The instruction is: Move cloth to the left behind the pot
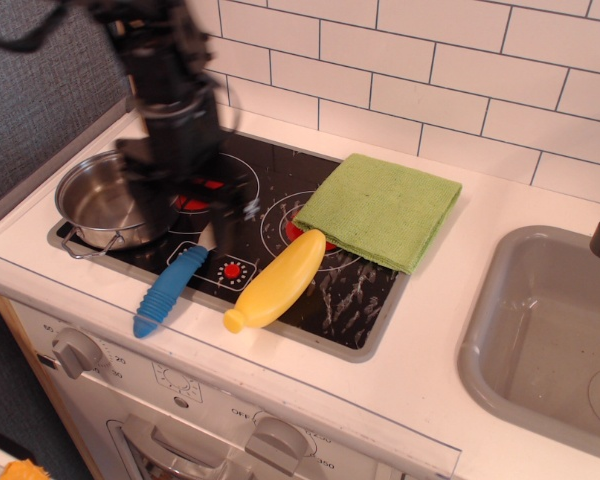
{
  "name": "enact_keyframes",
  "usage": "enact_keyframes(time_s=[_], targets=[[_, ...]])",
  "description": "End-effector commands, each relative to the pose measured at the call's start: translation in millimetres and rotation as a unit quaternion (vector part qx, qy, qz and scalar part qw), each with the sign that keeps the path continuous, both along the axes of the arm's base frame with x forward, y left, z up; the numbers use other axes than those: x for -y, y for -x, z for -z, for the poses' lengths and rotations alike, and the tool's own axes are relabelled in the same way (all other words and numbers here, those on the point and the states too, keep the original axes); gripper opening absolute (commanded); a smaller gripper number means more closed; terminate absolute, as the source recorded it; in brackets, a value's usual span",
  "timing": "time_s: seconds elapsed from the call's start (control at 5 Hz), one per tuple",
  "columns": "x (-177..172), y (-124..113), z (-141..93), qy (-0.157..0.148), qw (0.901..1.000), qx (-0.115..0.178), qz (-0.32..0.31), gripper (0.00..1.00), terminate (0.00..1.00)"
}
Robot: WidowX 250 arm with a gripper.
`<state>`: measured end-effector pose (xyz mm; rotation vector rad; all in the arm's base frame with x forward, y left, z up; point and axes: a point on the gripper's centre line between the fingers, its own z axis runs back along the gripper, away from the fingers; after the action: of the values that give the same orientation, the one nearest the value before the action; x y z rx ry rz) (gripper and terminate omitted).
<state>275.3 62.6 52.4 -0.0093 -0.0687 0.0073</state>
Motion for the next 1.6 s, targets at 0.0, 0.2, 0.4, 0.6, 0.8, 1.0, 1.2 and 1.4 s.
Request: enact_keyframes(time_s=[0.0,0.2,0.4,0.6,0.8,1.0,1.2,1.4], targets=[[39,-75,-26,0.011,0.9989,0.04,0.022,1.0,0.0],[68,-107,-9,0.015,0.9986,0.04,0.031,1.0,0.0],[89,-128,9,0.006,0.9986,0.041,0.032,1.0,0.0],[99,-136,26,-0.008,0.9981,0.054,0.03,1.0,0.0],[91,-135,44,-0.033,0.9978,0.047,0.032,1.0,0.0],[63,-129,49,-0.059,0.9975,0.034,0.018,1.0,0.0],[14,-124,38,-0.078,0.9962,0.036,-0.016,1.0,0.0],[-27,-117,27,-0.095,0.9938,0.036,-0.046,1.0,0.0]])
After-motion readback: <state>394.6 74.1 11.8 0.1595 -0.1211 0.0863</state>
